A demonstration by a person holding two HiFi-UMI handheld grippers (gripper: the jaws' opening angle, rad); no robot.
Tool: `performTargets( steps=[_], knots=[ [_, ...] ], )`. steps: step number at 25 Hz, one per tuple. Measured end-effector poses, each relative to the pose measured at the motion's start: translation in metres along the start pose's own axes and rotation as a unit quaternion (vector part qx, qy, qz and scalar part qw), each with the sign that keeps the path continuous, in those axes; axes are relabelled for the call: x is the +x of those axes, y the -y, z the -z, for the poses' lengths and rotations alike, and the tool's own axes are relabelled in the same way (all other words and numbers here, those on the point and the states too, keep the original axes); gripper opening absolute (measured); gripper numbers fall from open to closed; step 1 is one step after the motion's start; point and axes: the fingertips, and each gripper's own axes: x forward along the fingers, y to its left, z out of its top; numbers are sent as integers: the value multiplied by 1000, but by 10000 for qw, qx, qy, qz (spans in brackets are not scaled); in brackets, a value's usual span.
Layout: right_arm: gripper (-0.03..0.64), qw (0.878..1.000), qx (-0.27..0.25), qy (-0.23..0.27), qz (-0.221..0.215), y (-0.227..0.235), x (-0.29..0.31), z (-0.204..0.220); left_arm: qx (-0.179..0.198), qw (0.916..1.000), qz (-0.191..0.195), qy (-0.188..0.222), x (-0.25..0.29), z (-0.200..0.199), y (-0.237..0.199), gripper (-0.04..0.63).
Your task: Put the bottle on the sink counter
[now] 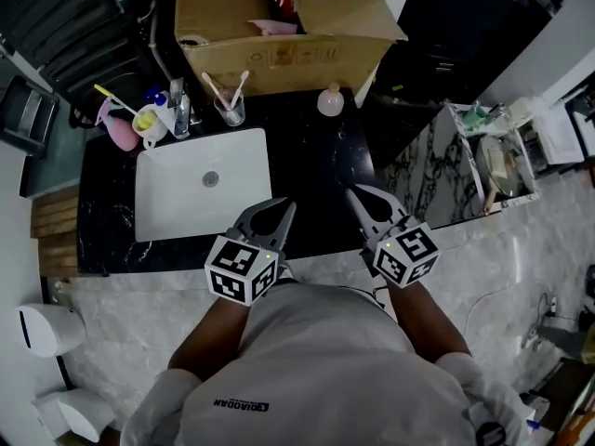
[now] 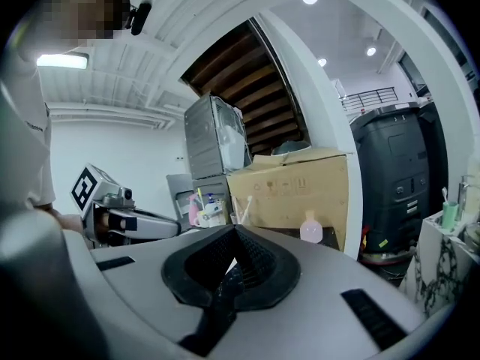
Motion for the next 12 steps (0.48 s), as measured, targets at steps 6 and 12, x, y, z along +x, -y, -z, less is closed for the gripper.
performTargets(
  steps=[6, 12],
  knots=[
    [40, 9988, -212, -84, -434, -3, -46, 8, -54, 9996, -277, 84, 0, 4, 51, 11],
    [40, 9970, -268, -145, -712, 1, -95, 22, -64, 9992, -386, 72, 2, 20, 114, 11]
  ],
)
